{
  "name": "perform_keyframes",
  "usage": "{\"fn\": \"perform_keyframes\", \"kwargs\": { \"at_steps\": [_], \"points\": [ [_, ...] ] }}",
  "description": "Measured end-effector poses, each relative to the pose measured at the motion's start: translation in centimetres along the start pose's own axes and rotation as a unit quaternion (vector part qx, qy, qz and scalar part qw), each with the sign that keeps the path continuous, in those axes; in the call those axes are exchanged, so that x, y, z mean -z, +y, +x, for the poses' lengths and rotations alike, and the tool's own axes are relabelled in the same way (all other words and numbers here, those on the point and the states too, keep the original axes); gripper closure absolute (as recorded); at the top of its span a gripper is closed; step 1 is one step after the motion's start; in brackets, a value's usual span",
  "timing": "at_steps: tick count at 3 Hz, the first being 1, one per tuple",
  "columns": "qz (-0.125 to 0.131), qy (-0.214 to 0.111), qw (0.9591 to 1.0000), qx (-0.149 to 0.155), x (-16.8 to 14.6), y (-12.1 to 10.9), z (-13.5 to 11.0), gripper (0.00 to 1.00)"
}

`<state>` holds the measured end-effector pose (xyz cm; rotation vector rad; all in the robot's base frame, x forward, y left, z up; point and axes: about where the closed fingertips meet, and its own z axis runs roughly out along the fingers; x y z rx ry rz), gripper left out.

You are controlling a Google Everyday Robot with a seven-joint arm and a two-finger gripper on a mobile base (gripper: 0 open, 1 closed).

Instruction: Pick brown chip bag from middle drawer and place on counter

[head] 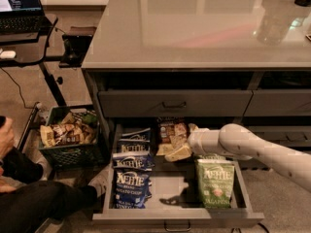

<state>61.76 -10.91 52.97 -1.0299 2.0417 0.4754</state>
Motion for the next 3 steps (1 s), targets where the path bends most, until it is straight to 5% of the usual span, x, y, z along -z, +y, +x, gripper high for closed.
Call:
{"fn": "perform_keyframes", "kwargs": {
  "at_steps": [3],
  "points": [
    [-0.032,-0.054,0.9979,-0.018,-9.0,-4.3,1.0,0.0]
  ]
}}
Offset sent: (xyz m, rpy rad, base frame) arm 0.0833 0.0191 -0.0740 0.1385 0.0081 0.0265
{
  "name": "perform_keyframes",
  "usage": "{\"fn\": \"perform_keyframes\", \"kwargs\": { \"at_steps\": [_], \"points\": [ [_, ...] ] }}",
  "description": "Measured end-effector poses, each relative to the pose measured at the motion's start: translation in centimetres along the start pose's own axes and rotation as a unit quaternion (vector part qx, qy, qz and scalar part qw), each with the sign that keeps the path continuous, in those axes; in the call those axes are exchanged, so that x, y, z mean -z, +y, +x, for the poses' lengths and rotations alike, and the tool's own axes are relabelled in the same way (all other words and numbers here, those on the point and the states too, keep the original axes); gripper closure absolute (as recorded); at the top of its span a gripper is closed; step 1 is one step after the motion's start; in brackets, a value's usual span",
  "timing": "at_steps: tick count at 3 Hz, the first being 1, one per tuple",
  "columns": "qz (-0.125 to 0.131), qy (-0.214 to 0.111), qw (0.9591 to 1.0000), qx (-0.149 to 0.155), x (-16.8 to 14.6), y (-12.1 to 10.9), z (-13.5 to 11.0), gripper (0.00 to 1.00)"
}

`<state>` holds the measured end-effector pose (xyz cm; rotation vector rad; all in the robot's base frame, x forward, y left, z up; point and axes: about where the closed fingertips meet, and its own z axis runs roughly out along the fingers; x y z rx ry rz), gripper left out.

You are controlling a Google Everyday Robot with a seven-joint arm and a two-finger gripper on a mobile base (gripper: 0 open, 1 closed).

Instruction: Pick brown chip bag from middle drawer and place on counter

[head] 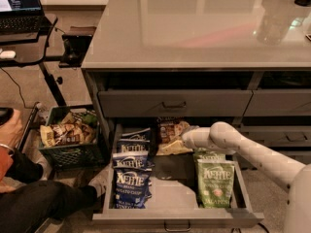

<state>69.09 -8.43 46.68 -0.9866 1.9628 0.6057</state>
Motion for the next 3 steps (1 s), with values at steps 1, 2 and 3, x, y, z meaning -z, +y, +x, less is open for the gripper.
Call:
{"fn": "perform_keyframes", "kwargs": {
  "at_steps": [1,2,3],
  "points": [
    [0.013,-0.007,0.9999,0.009,-1.1,-1.2,-0.3,0.0],
    [0.03,-0.011,0.9994,0.01,-1.6,-2.2,-0.1,0.0],
    [0.045,-0.008,0.9989,0.009,-2.0,-3.0,0.7,0.0]
  ]
}}
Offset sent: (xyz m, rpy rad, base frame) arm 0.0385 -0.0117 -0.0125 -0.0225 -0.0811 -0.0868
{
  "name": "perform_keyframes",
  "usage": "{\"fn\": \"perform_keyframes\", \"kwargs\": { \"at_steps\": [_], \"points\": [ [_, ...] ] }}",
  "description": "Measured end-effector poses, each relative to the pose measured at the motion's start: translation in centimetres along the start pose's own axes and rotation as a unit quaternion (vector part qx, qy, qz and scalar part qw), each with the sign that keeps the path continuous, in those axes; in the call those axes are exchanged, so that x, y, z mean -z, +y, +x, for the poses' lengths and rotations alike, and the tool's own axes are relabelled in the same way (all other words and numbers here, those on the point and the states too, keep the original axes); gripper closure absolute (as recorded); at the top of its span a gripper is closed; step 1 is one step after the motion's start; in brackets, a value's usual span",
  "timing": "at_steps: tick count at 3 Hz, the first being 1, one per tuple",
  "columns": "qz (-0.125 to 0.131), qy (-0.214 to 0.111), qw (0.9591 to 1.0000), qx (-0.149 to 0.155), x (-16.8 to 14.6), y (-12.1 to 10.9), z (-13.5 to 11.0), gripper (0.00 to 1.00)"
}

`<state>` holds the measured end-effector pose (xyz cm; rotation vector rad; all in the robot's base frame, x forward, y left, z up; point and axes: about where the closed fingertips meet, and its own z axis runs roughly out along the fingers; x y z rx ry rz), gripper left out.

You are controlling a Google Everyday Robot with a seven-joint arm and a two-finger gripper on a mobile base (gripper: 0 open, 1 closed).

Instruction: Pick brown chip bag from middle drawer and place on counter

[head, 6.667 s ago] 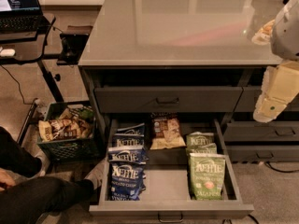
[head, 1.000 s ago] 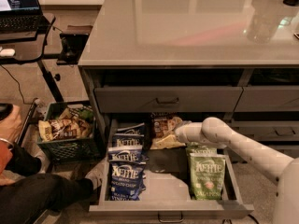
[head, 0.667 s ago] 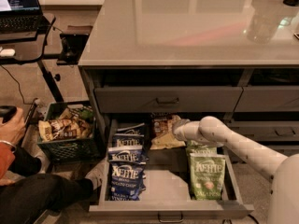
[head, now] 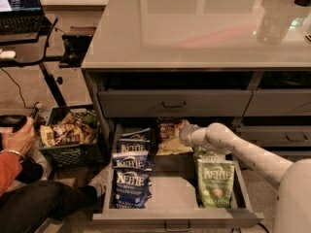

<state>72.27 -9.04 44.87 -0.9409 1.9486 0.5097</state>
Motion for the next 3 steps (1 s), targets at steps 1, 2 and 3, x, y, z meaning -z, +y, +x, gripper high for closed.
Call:
{"fn": "perform_keyframes", "kwargs": {
  "at_steps": [1,2,3],
  "points": [
    [0.013,0.005,0.9999,-0.006,-0.4,-0.7,1.2,0.0],
    [0.025,0.009,0.9996,-0.011,-0.7,-1.6,2.1,0.0],
    [0.038,0.01,0.9991,-0.017,-0.5,-2.5,2.8,0.0]
  ]
}}
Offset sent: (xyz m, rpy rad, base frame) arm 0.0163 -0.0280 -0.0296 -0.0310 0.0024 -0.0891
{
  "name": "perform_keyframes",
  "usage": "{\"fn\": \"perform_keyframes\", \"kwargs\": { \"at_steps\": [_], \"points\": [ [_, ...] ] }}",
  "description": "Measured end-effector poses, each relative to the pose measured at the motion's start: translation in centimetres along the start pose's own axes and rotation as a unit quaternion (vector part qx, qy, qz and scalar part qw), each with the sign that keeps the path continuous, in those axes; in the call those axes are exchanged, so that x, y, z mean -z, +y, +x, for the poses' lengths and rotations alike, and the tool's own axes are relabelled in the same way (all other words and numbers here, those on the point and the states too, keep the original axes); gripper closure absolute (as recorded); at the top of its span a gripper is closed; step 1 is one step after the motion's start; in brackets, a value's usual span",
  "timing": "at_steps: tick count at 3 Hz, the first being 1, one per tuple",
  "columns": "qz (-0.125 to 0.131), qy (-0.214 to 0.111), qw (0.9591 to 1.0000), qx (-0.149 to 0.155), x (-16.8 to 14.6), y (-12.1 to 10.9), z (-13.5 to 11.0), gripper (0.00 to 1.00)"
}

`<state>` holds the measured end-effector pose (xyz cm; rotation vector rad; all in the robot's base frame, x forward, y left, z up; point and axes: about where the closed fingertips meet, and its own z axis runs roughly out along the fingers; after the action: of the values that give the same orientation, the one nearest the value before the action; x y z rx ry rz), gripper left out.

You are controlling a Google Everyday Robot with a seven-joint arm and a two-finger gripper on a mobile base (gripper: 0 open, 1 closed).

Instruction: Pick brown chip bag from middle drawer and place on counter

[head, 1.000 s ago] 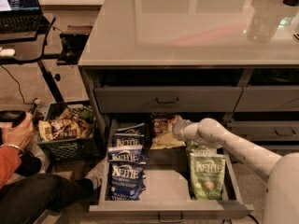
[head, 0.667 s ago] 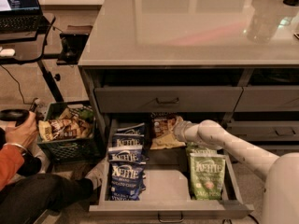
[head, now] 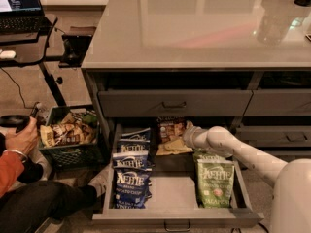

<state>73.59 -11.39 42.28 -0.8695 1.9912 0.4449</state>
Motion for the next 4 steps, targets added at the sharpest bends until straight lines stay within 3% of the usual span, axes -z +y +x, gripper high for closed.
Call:
{"fn": "perform_keyframes", "kwargs": {
  "at_steps": [2,4],
  "points": [
    [0.005,-0.001,1.0,-0.008,-1.0,0.1,0.8,0.0],
    [-0.005,0.006,0.9997,-0.022,-2.6,1.4,1.6,0.0]
  ]
}}
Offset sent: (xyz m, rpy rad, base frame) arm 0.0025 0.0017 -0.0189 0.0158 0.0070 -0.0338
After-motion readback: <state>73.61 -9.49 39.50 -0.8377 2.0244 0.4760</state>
